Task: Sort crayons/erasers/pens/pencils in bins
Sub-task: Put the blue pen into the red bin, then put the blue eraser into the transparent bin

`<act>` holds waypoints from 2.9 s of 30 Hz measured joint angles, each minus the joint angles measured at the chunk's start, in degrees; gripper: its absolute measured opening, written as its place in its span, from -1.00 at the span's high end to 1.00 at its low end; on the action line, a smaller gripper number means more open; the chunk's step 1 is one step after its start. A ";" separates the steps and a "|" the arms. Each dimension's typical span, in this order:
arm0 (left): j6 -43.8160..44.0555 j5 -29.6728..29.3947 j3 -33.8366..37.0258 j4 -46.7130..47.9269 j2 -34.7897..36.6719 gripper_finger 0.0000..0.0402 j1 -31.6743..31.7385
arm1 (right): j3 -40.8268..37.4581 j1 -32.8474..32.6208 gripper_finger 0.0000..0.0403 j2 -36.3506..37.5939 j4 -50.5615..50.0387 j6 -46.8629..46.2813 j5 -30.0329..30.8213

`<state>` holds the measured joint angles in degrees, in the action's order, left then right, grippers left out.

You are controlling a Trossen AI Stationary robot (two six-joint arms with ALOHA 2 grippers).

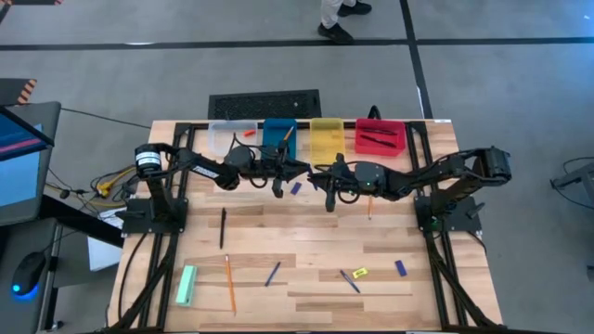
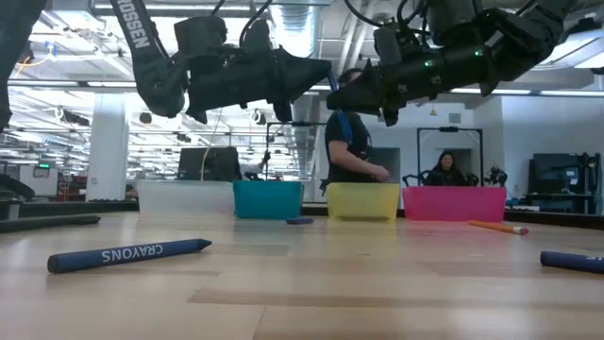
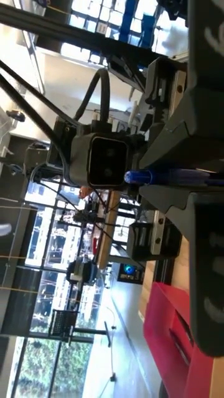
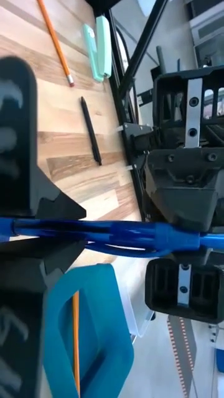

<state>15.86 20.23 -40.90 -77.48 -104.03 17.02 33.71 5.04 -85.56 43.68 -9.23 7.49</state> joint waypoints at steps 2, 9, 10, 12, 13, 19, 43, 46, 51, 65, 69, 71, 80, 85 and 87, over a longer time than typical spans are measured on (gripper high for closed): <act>1.40 -0.33 -0.01 -0.02 0.00 0.82 0.02 | 0.00 0.02 0.89 0.00 0.02 0.03 0.15; 1.80 2.76 -0.01 -0.03 0.00 0.42 0.13 | 0.00 0.11 0.81 0.42 -0.91 1.88 0.10; 1.42 3.13 0.01 -0.04 0.00 0.37 0.24 | 0.00 0.27 0.82 0.90 -2.02 2.16 0.10; 0.59 3.42 0.02 -0.04 0.11 0.30 0.43 | 0.00 0.74 0.85 1.94 -4.61 2.84 0.09; 0.10 3.43 0.10 -0.06 0.22 0.28 0.50 | 0.00 0.91 0.86 2.76 -6.84 4.01 0.10; -2.59 4.44 3.34 -6.26 0.32 0.29 0.46 | -0.01 3.48 0.83 9.77 -24.38 12.46 2.37; -3.13 5.49 5.59 -9.03 0.35 0.48 1.46 | 8.67 43.26 0.89 6.94 -59.84 48.76 10.48; -3.14 5.53 5.58 -8.88 0.35 0.48 1.46 | 10.90 44.72 0.90 3.50 -62.48 49.60 10.46; -3.16 5.53 5.57 -8.20 0.35 0.48 1.46 | 13.89 47.11 0.90 -0.87 -63.72 51.96 9.58; -3.82 5.54 5.57 -7.93 0.33 0.48 1.46 | 22.49 49.50 0.90 -10.42 -76.00 50.16 4.45; -3.83 5.55 5.54 -7.93 0.33 0.48 1.46 | 23.09 49.41 0.84 -11.36 -76.88 49.55 4.41; -3.79 5.55 5.54 -7.93 0.33 0.48 1.46 | 23.12 49.37 0.78 -11.28 -76.73 49.54 4.43; -5.35 8.96 5.50 -7.42 0.33 0.48 1.46 | 23.12 48.58 0.54 -8.43 -76.70 47.75 4.49; -4.40 9.01 5.50 -7.40 0.33 0.48 1.41 | 23.12 47.08 0.52 -4.83 -77.61 46.31 4.75; -4.48 9.01 5.49 -6.85 0.33 0.51 1.41 | 23.12 46.07 0.58 -2.55 -78.34 45.33 5.63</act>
<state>11.38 29.23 -35.41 -84.33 -103.70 18.44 56.84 51.11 -88.11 -34.66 36.10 13.13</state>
